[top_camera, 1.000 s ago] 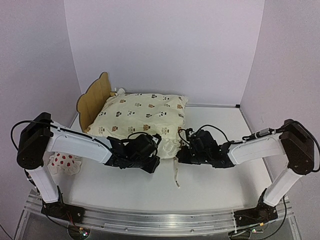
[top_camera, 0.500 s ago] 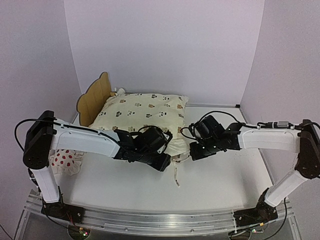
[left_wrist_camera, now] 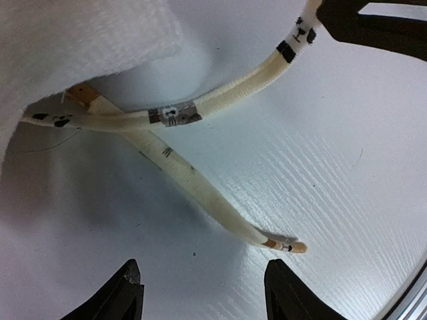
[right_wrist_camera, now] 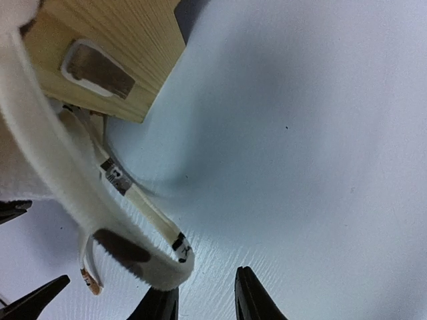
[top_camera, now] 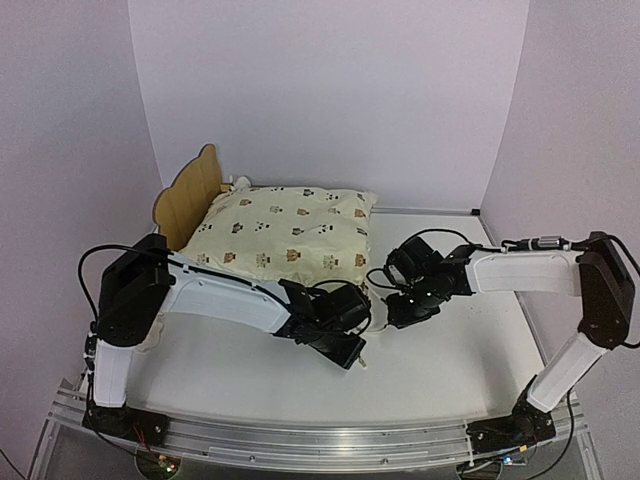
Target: Set up the pet bed
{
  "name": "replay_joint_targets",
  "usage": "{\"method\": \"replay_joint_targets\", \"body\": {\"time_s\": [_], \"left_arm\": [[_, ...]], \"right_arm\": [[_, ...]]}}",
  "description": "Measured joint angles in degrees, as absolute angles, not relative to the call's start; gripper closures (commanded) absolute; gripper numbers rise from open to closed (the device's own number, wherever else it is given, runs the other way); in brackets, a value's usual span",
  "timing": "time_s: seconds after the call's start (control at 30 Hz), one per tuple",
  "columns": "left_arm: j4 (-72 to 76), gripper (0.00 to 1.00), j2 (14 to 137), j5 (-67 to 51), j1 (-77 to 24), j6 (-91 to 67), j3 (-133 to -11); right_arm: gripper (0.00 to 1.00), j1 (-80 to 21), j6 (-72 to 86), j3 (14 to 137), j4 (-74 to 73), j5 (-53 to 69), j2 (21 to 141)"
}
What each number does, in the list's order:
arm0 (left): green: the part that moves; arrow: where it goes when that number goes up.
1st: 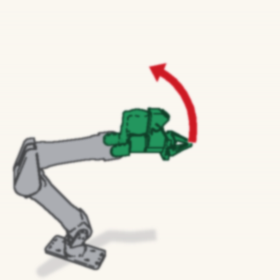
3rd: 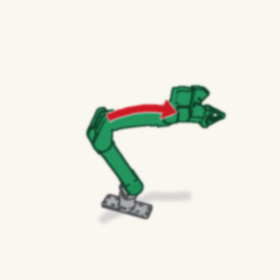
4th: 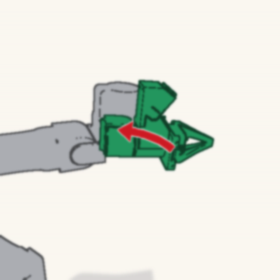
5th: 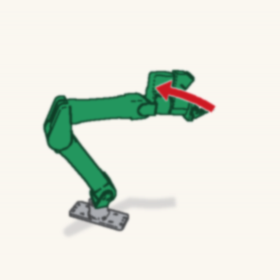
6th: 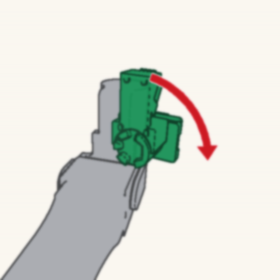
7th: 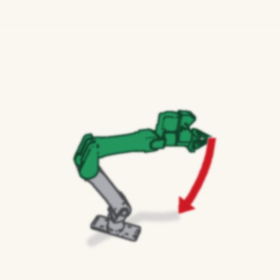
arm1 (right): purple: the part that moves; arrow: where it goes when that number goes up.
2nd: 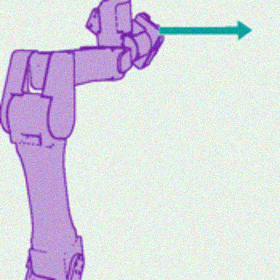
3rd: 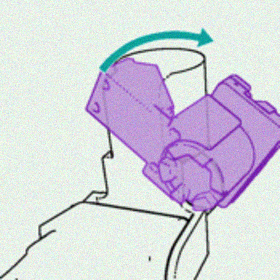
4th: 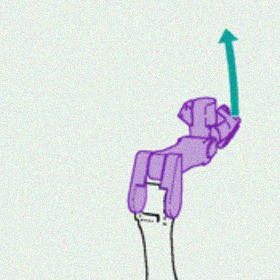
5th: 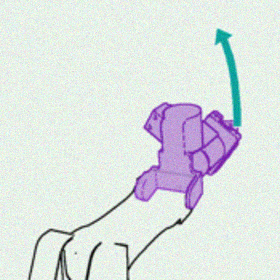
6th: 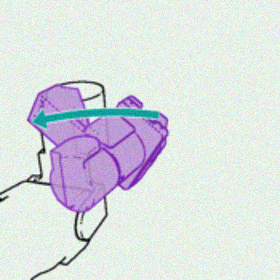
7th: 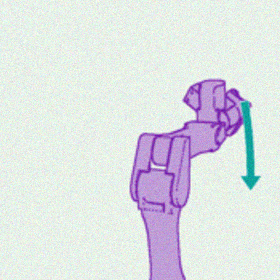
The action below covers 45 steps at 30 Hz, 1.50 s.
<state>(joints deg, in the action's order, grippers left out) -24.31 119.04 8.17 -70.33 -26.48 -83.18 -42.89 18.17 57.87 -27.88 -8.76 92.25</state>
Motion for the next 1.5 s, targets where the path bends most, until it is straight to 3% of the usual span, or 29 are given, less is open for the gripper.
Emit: {"method": "replay_joint_targets", "body": {"time_s": [0.3, 0.43, 0.63, 0.77, 1.0, 1.3, 1.5], "left_arm": [[-25.64, 0.39, 125.17, 9.96, -72.64, -29.55, -89.42], [-27.17, 0.54, 126.79, 11.89, -73.48, -30.74, -91.52], [-28.65, 0.88, 127.17, 15.04, -73.78, -32.85, -91.92], [-28.77, 0.99, 127.08, 16.76, -73.78, -33.33, -91.32], [-27.14, 1.00, 123.34, 18.06, -73.78, -33.56, -85.14], [-25.51, 1.00, 120.14, 16.85, -73.78, -33.51, -80.31], [-24.33, 1.00, 120.14, 15.95, -73.78, -33.20, -80.16]], "right_arm": [[0.47, -42.38, 18.76, 57.87, -27.93, -9.04, 94.04], [0.45, -42.13, 19.27, 57.73, -27.68, -9.23, 93.61], [0.44, -42.02, 19.82, 56.59, -27.26, -9.26, 91.68], [0.43, -42.02, 20.90, 55.25, -26.23, -9.19, 90.94], [0.39, -42.02, 26.24, 49.71, -19.51, -5.10, 88.94], [0.40, -42.03, 38.31, 38.91, 1.12, 2.53, 88.97], [0.57, -42.37, 45.62, 32.86, 18.62, 1.90, 93.21]]}}
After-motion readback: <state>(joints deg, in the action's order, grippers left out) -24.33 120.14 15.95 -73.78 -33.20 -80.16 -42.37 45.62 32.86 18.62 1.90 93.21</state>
